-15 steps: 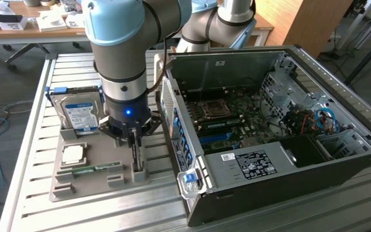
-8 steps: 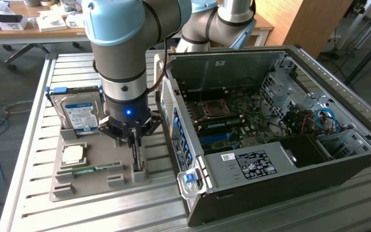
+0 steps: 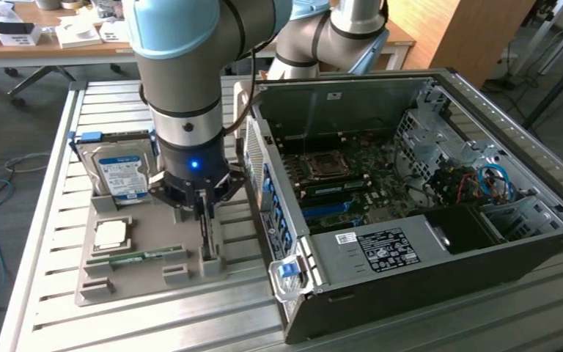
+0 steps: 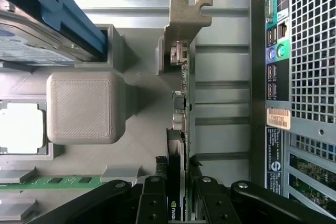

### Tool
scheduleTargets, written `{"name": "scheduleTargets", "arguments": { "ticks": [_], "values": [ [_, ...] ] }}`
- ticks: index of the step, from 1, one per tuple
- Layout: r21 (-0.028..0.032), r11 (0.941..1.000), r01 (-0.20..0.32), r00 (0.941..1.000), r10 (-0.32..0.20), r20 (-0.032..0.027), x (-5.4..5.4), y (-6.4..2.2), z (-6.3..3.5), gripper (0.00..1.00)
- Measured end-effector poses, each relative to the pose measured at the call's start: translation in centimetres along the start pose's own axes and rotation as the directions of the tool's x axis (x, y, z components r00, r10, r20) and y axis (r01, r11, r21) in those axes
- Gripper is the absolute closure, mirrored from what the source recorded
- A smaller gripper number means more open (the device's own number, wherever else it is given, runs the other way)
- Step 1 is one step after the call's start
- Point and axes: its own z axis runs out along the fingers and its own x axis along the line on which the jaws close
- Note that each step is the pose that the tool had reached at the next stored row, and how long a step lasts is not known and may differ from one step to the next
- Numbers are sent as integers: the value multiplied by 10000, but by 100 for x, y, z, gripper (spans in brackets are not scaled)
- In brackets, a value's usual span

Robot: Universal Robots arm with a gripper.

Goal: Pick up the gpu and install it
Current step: 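Pick up the gpu and move the gpu toward the slot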

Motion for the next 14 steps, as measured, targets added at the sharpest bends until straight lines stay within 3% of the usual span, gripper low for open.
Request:
{"name": "scheduleTargets", "arguments": {
  "ticks": [7,14],
  "values": [
    [0,10000,5,10000,-5,-1,-3,5,-119,74],
    [-1,10000,7,10000,-7,0,-4,6,-139,74]
  ]
}}
